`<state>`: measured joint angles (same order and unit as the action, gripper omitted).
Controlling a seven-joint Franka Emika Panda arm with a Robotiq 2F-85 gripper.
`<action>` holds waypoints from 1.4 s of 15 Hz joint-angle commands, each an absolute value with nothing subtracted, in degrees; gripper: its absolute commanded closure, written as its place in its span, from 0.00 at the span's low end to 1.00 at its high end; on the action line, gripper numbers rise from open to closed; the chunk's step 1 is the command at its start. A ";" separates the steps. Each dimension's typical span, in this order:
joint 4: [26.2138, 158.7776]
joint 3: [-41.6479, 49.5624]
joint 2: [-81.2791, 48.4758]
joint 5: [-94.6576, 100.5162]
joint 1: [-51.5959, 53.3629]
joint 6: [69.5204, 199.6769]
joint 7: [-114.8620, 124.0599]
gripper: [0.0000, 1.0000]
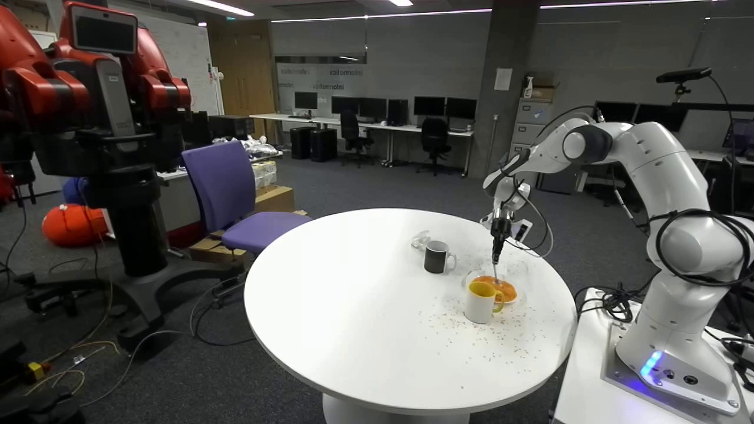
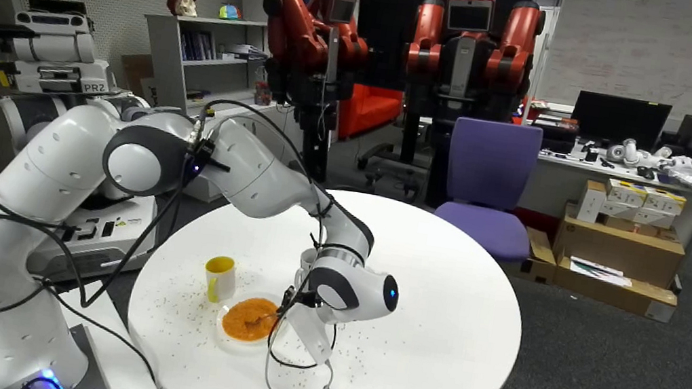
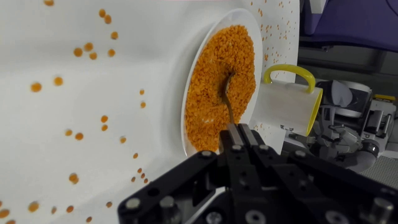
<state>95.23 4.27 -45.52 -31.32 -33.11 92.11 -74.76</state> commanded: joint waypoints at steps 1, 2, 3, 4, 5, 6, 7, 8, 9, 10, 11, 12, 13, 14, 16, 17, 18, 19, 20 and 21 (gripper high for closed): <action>92.53 2.96 -46.99 -32.47 -34.03 88.80 -76.17 0.99; 92.27 2.69 -47.38 -32.49 -34.04 88.66 -76.31 0.99; 92.04 2.41 -47.71 -32.61 -34.15 88.44 -76.65 0.99; 91.86 2.18 -48.04 -32.75 -34.29 88.00 -77.05 0.99; 91.45 2.05 -48.46 -32.82 -34.43 87.32 -77.41 0.99; 91.02 2.00 -48.84 -33.01 -34.59 86.37 -77.73 0.99; 90.52 2.05 -49.27 -33.11 -34.66 85.38 -78.02 0.99; 90.07 2.09 -49.63 -33.29 -34.79 84.57 -78.31 0.99; 89.54 2.21 -49.98 -33.41 -34.90 83.69 -78.50 0.99; 89.15 2.28 -50.20 -33.57 -35.09 83.01 -78.73 0.99; 88.85 2.39 -50.26 -33.74 -35.40 82.41 -79.03 0.99; 88.64 2.48 -50.23 -33.93 -35.71 81.93 -79.27 0.99; 88.33 2.54 -50.21 -34.13 -36.09 81.48 -79.49 0.99; 88.03 2.57 -50.20 -34.39 -36.55 81.21 -79.73 0.99; 87.59 2.53 -50.21 -34.99 -37.30 80.62 -80.04 0.99; 87.31 2.48 -50.26 -35.44 -37.65 80.33 -80.07 0.99; 87.12 2.43 -50.27 -35.96 -37.98 80.15 -80.14 0.99; 86.94 2.40 -50.20 -36.57 -38.25 79.96 -80.05 0.99; 86.77 2.41 -50.10 -37.02 -38.43 79.72 -79.96 0.99; 86.71 2.41 -49.80 -37.50 -38.55 79.55 -79.90 0.99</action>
<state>88.50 2.76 -49.87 -35.50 -37.24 82.94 -79.12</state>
